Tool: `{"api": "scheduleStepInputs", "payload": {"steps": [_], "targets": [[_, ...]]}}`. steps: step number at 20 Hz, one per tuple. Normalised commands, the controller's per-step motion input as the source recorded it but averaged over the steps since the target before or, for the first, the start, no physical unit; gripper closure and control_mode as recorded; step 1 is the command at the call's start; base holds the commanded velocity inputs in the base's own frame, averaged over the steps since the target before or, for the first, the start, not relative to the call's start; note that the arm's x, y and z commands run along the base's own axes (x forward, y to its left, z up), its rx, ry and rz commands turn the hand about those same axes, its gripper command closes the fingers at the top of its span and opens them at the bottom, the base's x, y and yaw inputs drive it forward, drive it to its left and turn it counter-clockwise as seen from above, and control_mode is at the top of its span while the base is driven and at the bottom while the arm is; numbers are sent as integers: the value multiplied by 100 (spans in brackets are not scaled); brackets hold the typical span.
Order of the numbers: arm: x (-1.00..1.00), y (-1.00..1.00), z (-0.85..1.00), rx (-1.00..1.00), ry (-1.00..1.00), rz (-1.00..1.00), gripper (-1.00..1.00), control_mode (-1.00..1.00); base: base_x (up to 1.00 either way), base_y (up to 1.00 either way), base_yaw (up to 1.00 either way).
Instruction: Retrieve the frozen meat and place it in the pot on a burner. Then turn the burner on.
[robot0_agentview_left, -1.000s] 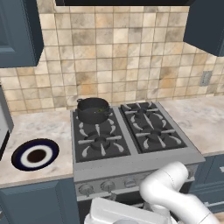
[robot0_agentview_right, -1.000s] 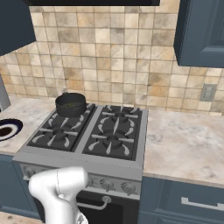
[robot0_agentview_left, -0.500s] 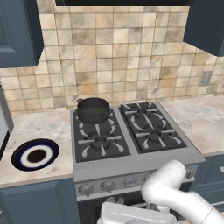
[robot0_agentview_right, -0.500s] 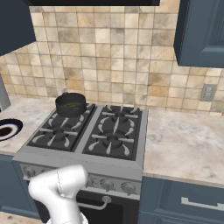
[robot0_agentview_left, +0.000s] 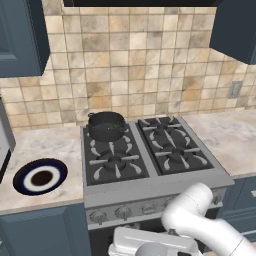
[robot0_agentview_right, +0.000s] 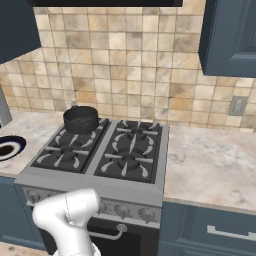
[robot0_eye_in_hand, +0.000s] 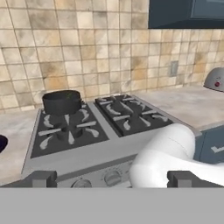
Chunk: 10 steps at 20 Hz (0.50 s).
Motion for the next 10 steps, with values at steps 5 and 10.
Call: {"api": "scheduleStepInputs", "payload": {"steps": [5, 10], "targets": [[-4, -4, -6, 0, 0, 0, -100, -100, 0, 0, 0], [-19, -47, -24, 3, 0, 1, -100, -100, 0, 0, 0]]}}
